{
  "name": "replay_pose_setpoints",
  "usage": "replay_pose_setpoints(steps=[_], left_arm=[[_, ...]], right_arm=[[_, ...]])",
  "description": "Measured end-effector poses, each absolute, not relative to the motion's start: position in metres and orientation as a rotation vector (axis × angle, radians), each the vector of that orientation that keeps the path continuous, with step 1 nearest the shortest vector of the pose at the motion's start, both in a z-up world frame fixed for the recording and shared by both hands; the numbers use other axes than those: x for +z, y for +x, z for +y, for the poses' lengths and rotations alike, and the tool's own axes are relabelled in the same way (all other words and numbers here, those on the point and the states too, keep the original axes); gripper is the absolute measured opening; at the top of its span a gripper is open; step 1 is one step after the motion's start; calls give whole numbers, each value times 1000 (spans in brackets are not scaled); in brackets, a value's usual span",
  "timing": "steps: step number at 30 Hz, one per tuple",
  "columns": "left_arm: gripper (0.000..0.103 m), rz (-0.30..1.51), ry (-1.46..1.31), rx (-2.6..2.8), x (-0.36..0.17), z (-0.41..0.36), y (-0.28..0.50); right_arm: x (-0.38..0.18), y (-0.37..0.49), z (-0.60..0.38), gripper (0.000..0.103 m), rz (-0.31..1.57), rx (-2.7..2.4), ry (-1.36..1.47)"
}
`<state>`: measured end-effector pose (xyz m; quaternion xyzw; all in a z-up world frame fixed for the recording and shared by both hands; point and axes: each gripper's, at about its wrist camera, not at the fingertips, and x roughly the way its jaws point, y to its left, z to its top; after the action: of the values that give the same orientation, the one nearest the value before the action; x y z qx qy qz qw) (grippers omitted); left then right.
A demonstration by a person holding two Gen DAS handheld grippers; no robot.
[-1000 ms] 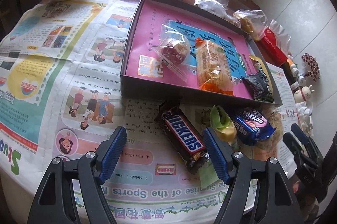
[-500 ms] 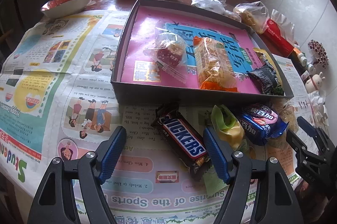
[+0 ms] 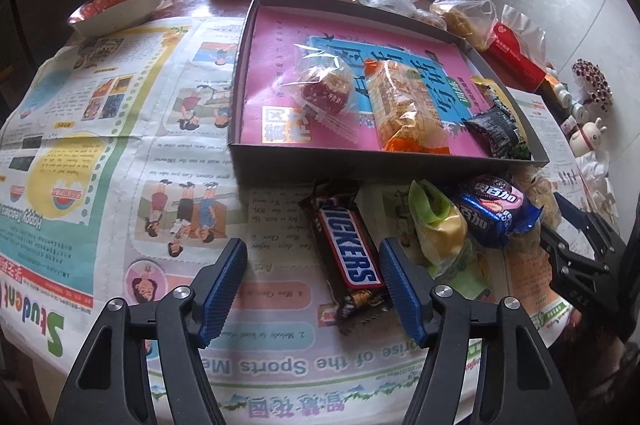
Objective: Organize snacks
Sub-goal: 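Move both open tools back over the snack pile beside the tray, then grasp the Snickers bar with the left tool while the right tool grasps the clear noodle bag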
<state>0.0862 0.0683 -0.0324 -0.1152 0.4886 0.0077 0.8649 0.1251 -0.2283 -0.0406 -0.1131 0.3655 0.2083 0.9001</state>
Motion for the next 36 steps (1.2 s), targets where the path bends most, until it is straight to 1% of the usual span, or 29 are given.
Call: replay_pose_setpoints(steps=[3,6,8,9,13,15,17,18,19,20,24,31,36], left_arm=[[70,1028,-237,26,-32,71,83],[70,1025,-217,42,-31,69,81],[70,1030,-209,43,-32,66,83],[70,1036,-206,43,-33,65,84],[69,1032,-138,71,-35,53,88],[67,1030,-117,85,-35,50,89],[54,1021,-82,96,-36,46,88],[49,1013,-65,98,-36,44,88],[37,1005,-57,84,-35,42,88],[29,1000,-43,76,-35,40,88],[29,979,19,74,-35,31,87],[28,989,-139,3,-31,53,86],[28,951,-169,-13,-19,56,79]], right_arm=[[-42,128,-227,69,761,432,-226],[-43,130,-226,63,763,434,-222],[-44,131,-225,55,765,439,-218],[-45,131,-224,53,767,443,-217],[-46,132,-223,51,768,451,-208],[-45,132,-224,50,768,458,-187],[-44,132,-227,48,768,463,-166],[-44,132,-228,48,767,465,-161],[-43,131,-229,47,766,468,-155],[-43,131,-230,47,765,467,-150],[-41,128,-235,45,762,469,-126],[-37,127,-244,44,760,468,-84],[-31,125,-247,44,744,466,-73]])
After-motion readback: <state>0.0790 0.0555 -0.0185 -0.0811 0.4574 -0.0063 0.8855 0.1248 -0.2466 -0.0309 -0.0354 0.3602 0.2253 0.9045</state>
